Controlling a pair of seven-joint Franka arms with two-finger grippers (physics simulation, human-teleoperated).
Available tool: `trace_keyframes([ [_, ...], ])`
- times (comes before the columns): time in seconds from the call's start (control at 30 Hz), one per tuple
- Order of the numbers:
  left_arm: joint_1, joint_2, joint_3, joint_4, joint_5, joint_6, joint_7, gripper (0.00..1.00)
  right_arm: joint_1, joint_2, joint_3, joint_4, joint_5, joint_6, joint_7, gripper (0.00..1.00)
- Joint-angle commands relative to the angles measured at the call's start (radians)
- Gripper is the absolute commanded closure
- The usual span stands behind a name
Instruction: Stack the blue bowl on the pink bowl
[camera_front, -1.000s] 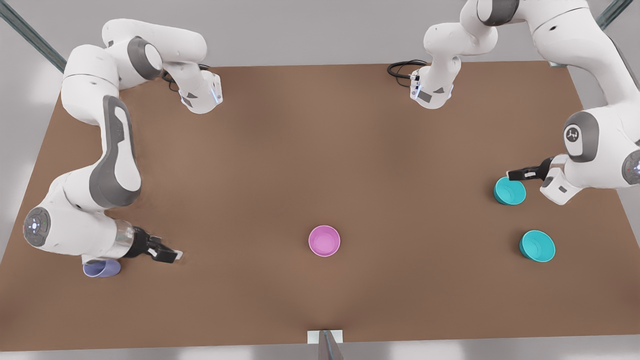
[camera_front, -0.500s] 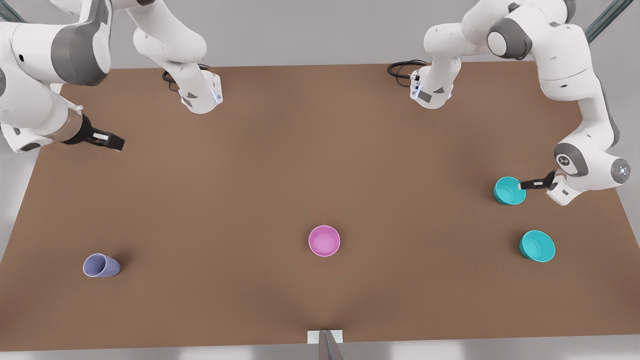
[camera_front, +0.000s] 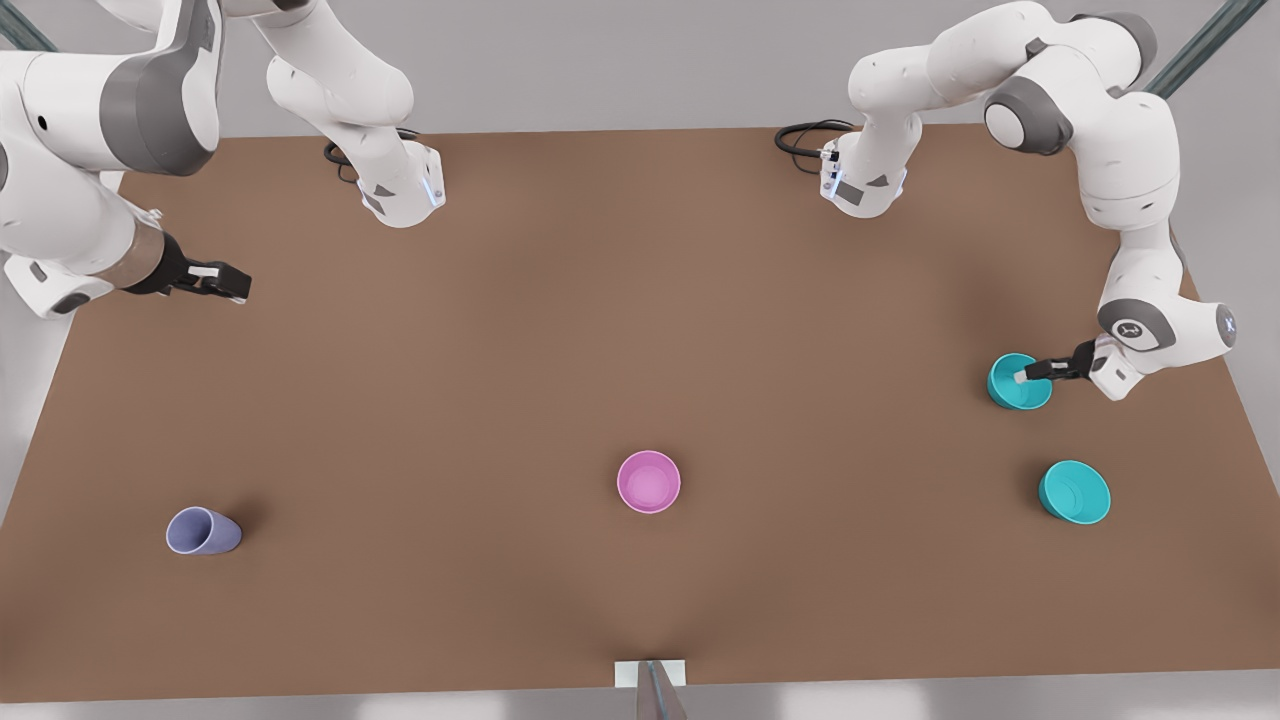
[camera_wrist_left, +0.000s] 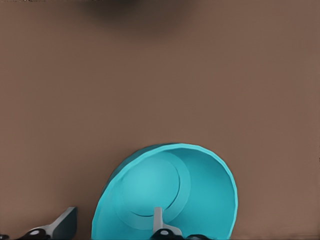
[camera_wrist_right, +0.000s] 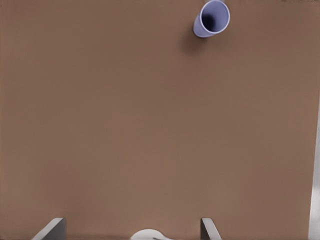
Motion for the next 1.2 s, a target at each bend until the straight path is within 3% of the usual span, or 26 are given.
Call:
trace_keyframes([
  [0.0,-0.001,-0.004,0.0,0.001,-0.005,-0.012,0.259,0.52,0.0,-0.001,0.0,0.0,0.001,0.002,-0.114,0.0],
  [0.03,-0.001,-0.006,0.0,0.001,-0.005,-0.019,0.255,0.53,0.0,-0.001,0.0,0.0,0.001,0.002,-0.114,0.0],
  [0.07,-0.001,-0.008,0.0,0.001,-0.002,-0.024,0.251,0.63,0.001,-0.001,0.0,0.0,0.001,0.002,-0.114,0.0],
  [0.1,-0.002,-0.015,0.002,0.001,-0.002,-0.026,0.247,0.67,0.001,-0.001,-0.001,0.0,0.001,0.002,-0.114,0.0],
  [0.27,-0.016,-0.055,0.002,0.006,0.004,-0.049,0.157,0.79,0.001,0.001,-0.008,0.002,0.001,0.002,-0.116,0.0],
  [0.33,-0.12,-0.141,0.002,0.01,0.063,-0.128,-0.101,0.79,0.001,0.001,-0.008,0.002,0.001,0.002,-0.116,0.0],
  [0.4,-0.362,-0.241,0.002,0.024,0.167,-0.2,-0.513,0.79,0.001,0.001,-0.008,0.002,0.001,0.002,-0.116,0.0],
  [0.47,-0.668,-0.227,-0.001,0.122,0.172,-0.277,-0.837,0.79,0.001,0.001,-0.009,0.002,0.001,0.002,-0.116,0.0],
  [0.57,-0.806,0.048,-0.05,0.627,0.169,-0.533,-1.118,0.79,0.001,0.002,-0.015,0.002,0.002,0.002,-0.116,0.0],
  [0.6,-0.806,0.11,-0.119,0.72,0.166,-0.53,-1.227,0.79,0.001,0.002,-0.015,0.002,0.002,0.002,-0.117,0.0],
  [0.73,-0.806,0.307,-0.175,1.027,0.162,-0.449,-1.371,0.79,0.006,0.004,-0.02,0.002,0.001,0.003,-0.119,0.0],
  [0.93,-0.794,0.345,-0.214,1.021,0.159,-0.32,-1.428,0.79,0.007,0.009,-0.026,0.002,0.002,0.005,-0.12,0.0],
  [1.0,-0.802,0.368,-0.267,1.023,0.161,-0.253,-1.608,0.79,0.014,0.01,-0.035,0.002,0.002,0.005,-0.12,0.0],
  [1.17,-0.766,0.378,-0.265,1.018,0.162,-0.193,-1.871,0.79,0.014,0.012,-0.037,0.002,0.002,0.005,-0.122,0.0],
])
